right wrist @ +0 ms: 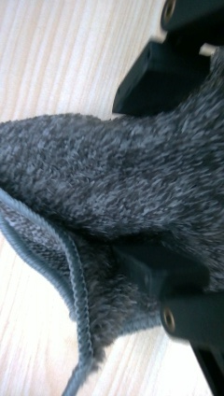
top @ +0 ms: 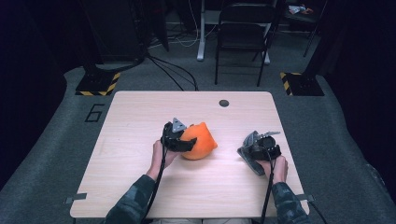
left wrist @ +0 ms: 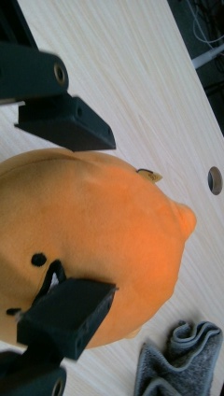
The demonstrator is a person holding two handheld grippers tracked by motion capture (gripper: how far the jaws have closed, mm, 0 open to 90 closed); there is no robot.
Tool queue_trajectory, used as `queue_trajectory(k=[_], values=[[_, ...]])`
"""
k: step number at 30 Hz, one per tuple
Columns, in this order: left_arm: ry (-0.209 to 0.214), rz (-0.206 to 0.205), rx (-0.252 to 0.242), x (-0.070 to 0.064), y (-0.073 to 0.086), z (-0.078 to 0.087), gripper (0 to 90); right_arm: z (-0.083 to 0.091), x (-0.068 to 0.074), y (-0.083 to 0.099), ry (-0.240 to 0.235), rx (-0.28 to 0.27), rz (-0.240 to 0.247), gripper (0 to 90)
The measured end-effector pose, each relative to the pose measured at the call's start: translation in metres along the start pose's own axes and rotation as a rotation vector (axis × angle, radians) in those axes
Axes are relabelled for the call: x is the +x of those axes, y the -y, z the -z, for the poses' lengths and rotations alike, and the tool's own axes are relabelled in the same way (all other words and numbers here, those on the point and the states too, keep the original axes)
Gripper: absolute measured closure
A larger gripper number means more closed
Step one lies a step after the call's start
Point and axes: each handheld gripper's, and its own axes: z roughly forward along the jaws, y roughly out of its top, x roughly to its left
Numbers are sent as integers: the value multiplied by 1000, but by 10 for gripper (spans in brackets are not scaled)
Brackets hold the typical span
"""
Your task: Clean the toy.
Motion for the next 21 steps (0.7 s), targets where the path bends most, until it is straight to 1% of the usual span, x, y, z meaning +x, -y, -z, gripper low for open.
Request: queue_trajectory(k=[2, 4, 5, 6, 8, 10, 11, 12, 14, 15, 16, 18, 21], values=[[-14, 7, -15, 1, -1, 3, 193, 4, -1, -1, -8, -12, 0, 195], [-13, 14, -28, 2, -2, 6, 159, 11, -2, -2, -13, -27, -12, 156], [-19, 11, -29, 3, -2, 9, 154, 15, -2, -2, -21, -43, -16, 152], [-28, 12, -46, 3, -3, 12, 149, 19, -2, -3, -23, -53, -16, 148], [-31, 10, -49, 4, -4, 17, 144, 27, -1, -4, -35, -77, -10, 136], [-28, 22, -68, 4, -5, 22, 126, 34, 1, -4, -44, -93, -8, 123], [-29, 16, -67, 5, -6, 27, 119, 38, 1, -5, -47, -104, -6, 116], [-36, 19, -77, 4, -7, 29, 114, 43, 2, -5, -56, -120, -1, 110], [-38, 15, -85, 5, -7, 37, 97, 50, 3, -4, -61, -132, -2, 98], [-39, 7, -80, 5, -7, 40, 93, 55, 4, -3, -70, -140, 1, 94], [-45, 9, -90, 5, -6, 44, 89, 58, 4, -2, -69, -145, 4, 90], [-54, 8, -95, 7, -4, 52, 70, 64, 4, 1, -73, -155, 12, 81], [-69, 19, -103, 11, 3, 65, 40, 73, 2, 7, -81, -176, 19, 70]])
